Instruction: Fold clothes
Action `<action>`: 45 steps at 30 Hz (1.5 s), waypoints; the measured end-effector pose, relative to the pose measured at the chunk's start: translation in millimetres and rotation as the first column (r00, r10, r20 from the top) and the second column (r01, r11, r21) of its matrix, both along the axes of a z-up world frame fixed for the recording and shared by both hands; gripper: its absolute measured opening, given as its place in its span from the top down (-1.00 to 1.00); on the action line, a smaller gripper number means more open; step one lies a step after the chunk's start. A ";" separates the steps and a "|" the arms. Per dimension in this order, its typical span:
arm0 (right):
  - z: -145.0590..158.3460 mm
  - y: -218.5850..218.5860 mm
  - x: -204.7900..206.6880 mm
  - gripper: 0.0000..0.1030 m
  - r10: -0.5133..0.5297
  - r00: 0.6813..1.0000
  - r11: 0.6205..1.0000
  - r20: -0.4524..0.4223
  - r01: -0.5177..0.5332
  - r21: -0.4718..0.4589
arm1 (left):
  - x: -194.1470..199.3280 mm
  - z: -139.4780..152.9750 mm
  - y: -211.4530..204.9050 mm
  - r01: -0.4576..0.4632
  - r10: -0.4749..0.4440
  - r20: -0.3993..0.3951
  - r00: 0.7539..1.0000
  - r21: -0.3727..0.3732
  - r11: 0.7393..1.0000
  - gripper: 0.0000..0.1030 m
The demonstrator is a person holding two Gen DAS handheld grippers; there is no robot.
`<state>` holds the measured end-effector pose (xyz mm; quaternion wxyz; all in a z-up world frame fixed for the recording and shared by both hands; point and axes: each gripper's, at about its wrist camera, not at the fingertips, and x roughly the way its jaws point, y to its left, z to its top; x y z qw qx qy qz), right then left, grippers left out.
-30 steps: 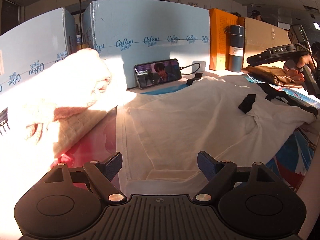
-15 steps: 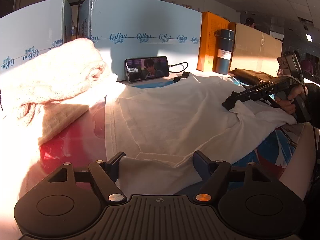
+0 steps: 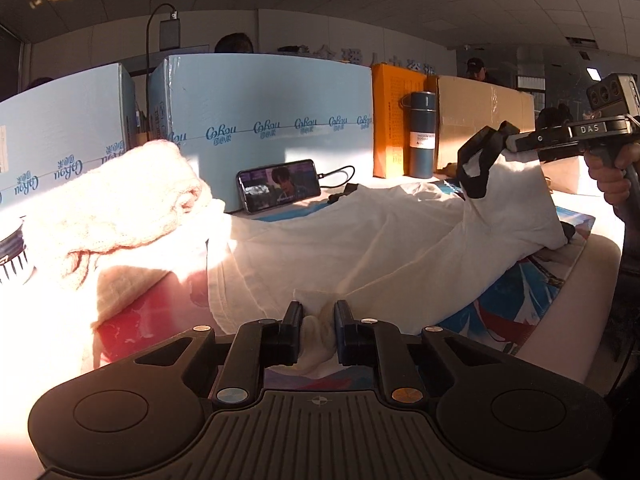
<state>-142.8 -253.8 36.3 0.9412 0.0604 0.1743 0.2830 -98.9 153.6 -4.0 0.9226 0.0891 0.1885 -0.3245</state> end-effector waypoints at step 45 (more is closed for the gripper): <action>-74.1 -70.3 -61.4 0.87 -0.718 0.692 0.659 -0.081 0.637 -0.399 | -0.4 -4.9 -20.2 -0.206 0.205 -0.035 0.978 -0.013 0.978 -0.10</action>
